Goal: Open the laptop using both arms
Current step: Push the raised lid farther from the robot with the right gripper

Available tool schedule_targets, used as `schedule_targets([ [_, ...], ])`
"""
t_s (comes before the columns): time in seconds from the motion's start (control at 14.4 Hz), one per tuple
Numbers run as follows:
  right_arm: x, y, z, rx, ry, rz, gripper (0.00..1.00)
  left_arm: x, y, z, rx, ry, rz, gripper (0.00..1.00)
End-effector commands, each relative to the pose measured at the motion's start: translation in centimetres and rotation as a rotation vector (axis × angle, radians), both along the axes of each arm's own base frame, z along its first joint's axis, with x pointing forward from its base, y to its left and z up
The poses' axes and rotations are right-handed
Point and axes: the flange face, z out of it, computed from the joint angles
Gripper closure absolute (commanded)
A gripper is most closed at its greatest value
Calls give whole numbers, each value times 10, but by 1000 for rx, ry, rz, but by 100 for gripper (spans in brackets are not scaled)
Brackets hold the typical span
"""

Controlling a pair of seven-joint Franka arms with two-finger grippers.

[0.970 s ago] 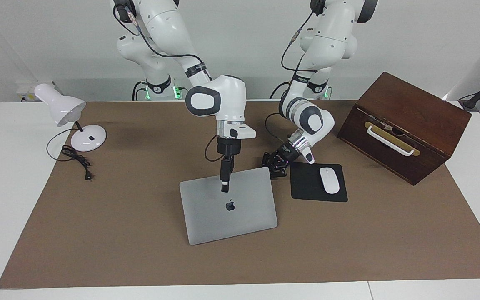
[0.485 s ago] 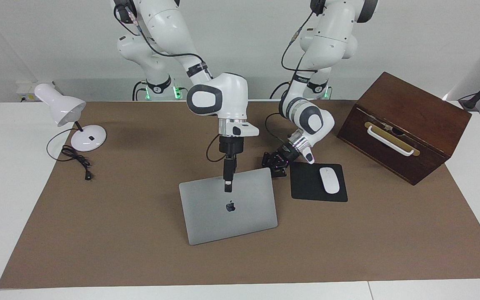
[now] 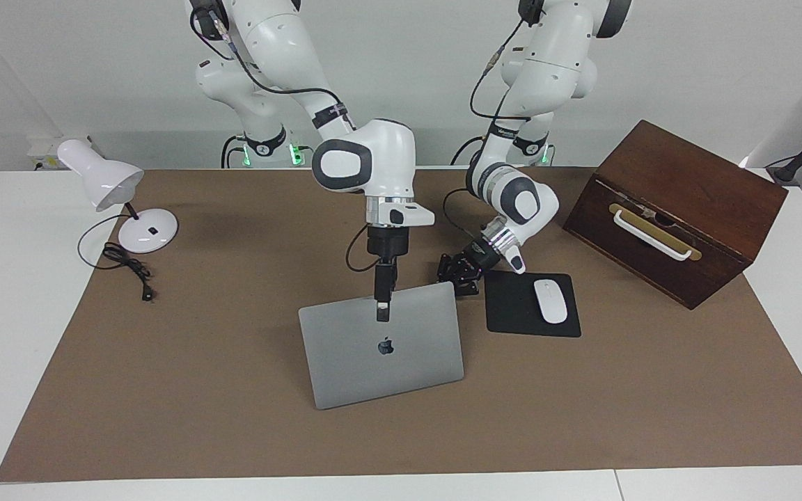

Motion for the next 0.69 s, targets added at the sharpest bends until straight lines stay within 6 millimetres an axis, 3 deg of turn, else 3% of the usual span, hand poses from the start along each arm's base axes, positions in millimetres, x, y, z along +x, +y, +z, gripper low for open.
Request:
schedule_targets([
  [0.0, 11, 1, 0, 2, -27, 33, 0, -3, 5, -38, 50, 31, 8, 100],
  [0.14, 17, -6, 0, 6, -30, 22, 0, 0, 5, -36, 46, 26, 10, 100],
  [0.42, 36, -1, 21, 22, -73, 24, 0, 0, 4, -36, 46, 26, 9, 100],
  [0.62, 40, 0, 25, 26, -77, 25, 0, 0, 4, -36, 47, 25, 8, 100],
])
